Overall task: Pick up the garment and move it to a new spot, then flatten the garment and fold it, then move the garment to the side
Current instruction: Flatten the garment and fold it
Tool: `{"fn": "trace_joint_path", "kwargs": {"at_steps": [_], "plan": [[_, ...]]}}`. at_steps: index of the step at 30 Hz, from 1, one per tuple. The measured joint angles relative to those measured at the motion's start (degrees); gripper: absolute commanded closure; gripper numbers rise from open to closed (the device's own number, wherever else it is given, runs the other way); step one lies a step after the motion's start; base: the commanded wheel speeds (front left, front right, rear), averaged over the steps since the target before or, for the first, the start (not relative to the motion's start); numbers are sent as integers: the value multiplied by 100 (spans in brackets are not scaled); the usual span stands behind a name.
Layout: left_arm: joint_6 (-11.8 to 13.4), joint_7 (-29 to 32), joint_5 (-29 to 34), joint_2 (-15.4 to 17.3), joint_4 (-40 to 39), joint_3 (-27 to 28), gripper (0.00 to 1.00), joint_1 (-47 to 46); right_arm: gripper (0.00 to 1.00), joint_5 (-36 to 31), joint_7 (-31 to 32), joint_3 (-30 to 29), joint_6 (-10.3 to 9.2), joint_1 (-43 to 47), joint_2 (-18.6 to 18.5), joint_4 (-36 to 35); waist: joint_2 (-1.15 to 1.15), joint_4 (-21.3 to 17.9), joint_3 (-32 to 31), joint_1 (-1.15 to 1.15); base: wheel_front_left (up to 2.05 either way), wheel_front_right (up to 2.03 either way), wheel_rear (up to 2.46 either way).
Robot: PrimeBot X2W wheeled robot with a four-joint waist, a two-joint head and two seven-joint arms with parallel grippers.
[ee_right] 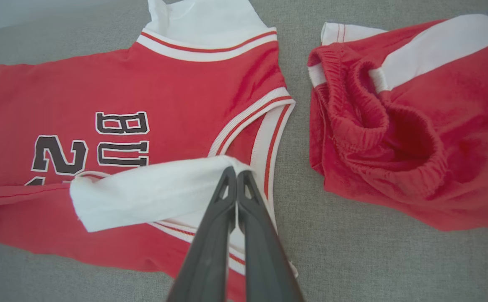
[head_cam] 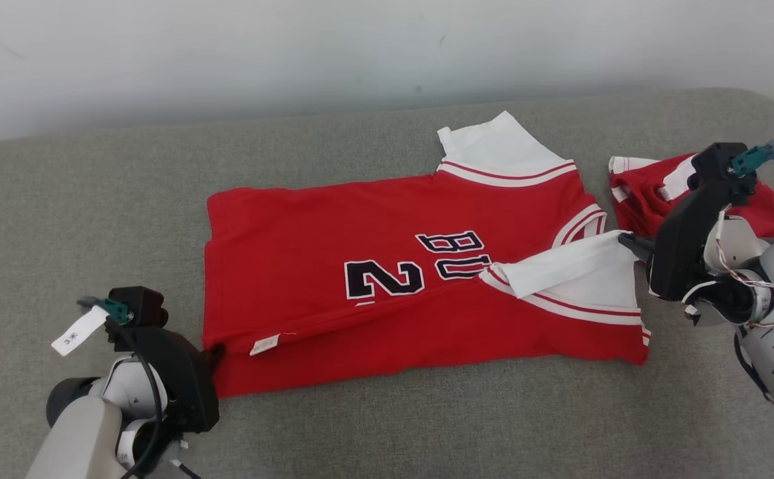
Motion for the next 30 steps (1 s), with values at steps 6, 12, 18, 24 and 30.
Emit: {"fn": "trace_joint_path", "kwargs": {"at_steps": [6,12,18,24,30], "plan": [[-35,-144,12,-53,357,-74,100,-171,100,-134,-294,85,101,-203,182,442,0,-15,115,0,0,0,0],[-35,-441,91,-88,590,-84,0,-308,0,-209,-660,119,178,-345,288,802,0,-9,138,-1,0,0,0],[-35,-815,119,-99,805,-55,0,-330,0,-259,-1032,180,245,-373,366,1109,0,-15,45,-1,0,0,0],[-34,-1324,131,-194,769,-4,0,-158,0,-297,-1500,226,296,-251,350,1183,0,-30,-142,-1,0,0,0],[169,-2027,353,-166,389,44,0,612,0,-310,-2030,298,296,445,249,943,0,-46,-331,-2,0,0,0]]}}
